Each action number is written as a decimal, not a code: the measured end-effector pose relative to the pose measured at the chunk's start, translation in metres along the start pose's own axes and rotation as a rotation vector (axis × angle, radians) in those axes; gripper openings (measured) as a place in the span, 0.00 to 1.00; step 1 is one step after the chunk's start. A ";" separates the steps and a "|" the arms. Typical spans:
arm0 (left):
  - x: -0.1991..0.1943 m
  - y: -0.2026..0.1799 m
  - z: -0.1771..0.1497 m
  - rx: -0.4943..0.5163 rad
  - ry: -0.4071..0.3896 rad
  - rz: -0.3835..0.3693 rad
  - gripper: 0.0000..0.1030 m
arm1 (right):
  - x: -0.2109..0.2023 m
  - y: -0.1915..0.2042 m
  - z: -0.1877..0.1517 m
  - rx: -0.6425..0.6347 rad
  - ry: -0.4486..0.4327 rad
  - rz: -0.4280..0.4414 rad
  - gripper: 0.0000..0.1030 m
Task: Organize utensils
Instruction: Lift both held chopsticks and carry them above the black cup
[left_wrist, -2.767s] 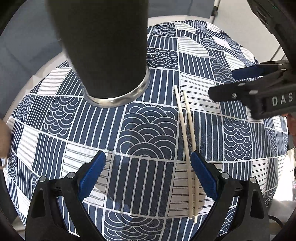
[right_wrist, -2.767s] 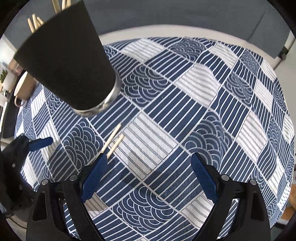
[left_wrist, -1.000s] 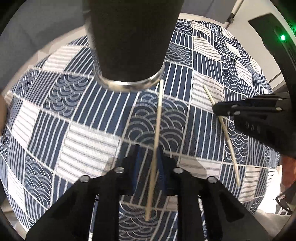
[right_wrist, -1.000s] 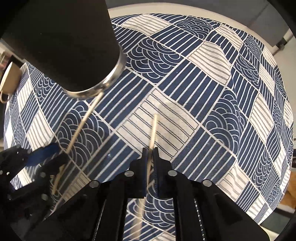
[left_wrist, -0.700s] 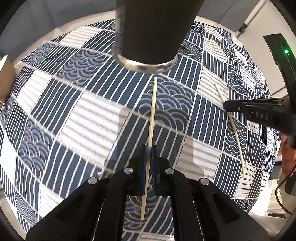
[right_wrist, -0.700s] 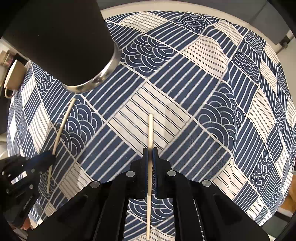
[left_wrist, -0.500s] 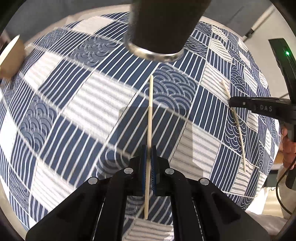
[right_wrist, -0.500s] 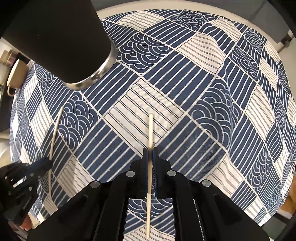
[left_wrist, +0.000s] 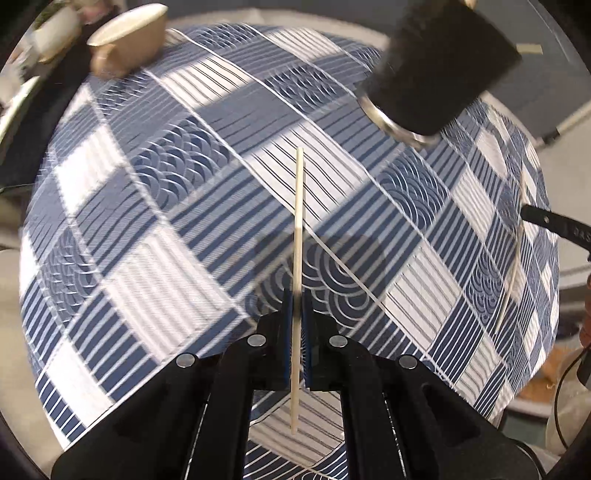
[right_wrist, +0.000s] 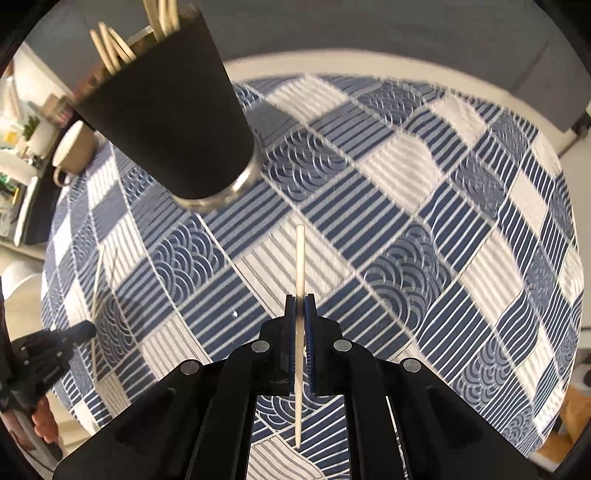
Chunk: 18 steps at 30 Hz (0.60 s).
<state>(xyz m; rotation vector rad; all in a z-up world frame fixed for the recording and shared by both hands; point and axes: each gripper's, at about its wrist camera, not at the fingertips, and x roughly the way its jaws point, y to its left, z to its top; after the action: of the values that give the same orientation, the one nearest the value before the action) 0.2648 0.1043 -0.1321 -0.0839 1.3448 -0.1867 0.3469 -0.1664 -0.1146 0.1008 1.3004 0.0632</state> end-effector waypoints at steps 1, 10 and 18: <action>-0.006 0.001 0.001 -0.010 -0.012 0.009 0.05 | -0.004 0.005 0.003 -0.009 -0.014 0.007 0.04; -0.088 -0.002 0.030 -0.068 -0.212 0.097 0.05 | -0.056 0.005 0.034 -0.072 -0.162 0.040 0.04; -0.132 -0.015 0.057 -0.095 -0.320 0.125 0.05 | -0.098 0.005 0.065 -0.136 -0.284 0.054 0.04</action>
<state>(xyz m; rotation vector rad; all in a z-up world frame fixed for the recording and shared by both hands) 0.2906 0.1115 0.0098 -0.1048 1.0351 -0.0027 0.3830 -0.1737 -0.0027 0.0272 1.0071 0.1770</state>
